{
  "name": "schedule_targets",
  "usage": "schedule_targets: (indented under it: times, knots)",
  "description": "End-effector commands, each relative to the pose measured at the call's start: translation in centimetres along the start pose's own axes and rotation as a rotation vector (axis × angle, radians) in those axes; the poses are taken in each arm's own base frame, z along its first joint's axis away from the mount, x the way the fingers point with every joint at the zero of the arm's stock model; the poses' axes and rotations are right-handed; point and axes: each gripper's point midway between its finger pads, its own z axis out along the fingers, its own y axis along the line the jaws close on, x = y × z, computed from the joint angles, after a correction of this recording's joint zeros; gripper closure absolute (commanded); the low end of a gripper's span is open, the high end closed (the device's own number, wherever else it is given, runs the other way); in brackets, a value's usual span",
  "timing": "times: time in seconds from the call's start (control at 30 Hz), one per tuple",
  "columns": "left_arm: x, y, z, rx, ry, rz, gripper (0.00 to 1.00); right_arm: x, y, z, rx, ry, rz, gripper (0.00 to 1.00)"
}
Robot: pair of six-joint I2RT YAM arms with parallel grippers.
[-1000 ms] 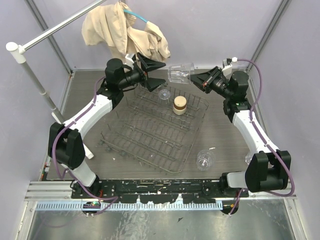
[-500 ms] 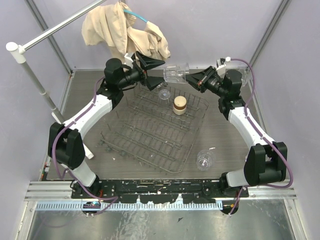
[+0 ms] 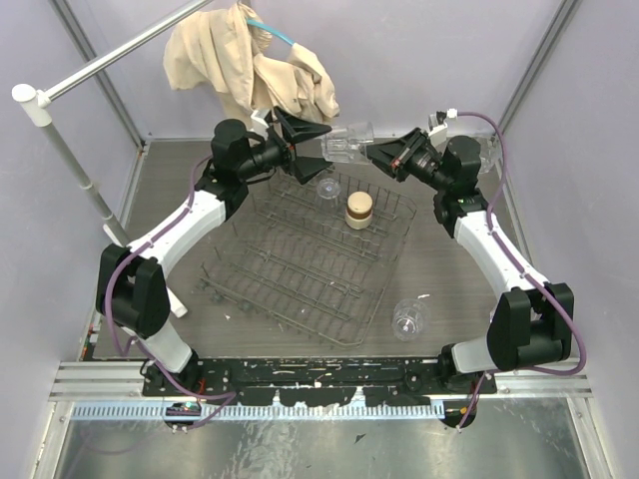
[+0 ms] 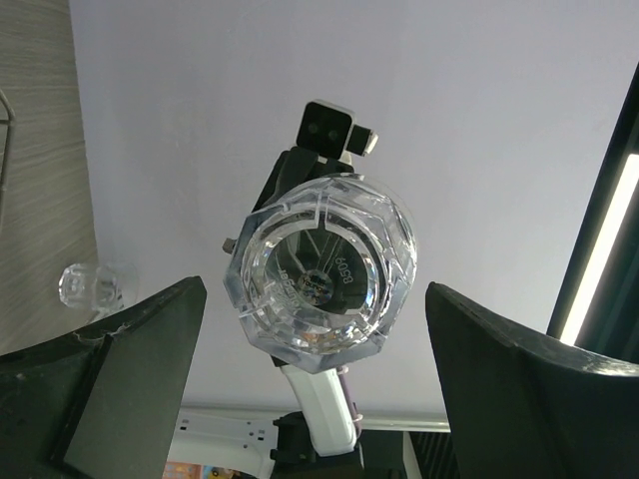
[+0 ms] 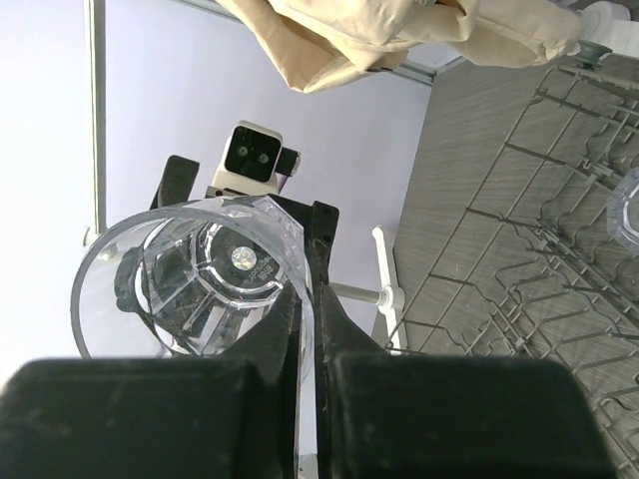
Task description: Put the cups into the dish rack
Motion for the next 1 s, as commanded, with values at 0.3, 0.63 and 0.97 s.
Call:
schedule_targets:
  times: [0.3,0.63,0.97]
  knots:
    - [0.5,-0.8,0.1,0.045,0.014,-0.007,0.01,-0.4,4.9,0.2,-0.126,-0.022,-0.081,0.99]
    - [0.6,-0.9,0.3,0.055,0.020,-0.019,0.11,0.5,4.3,1.1,-0.120,0.000,-0.065,1.00]
    - [0.6,-0.6,0.4,0.054,0.027,-0.021,0.87,0.8,3.6,1.0,-0.103,0.003,-0.074,0.78]
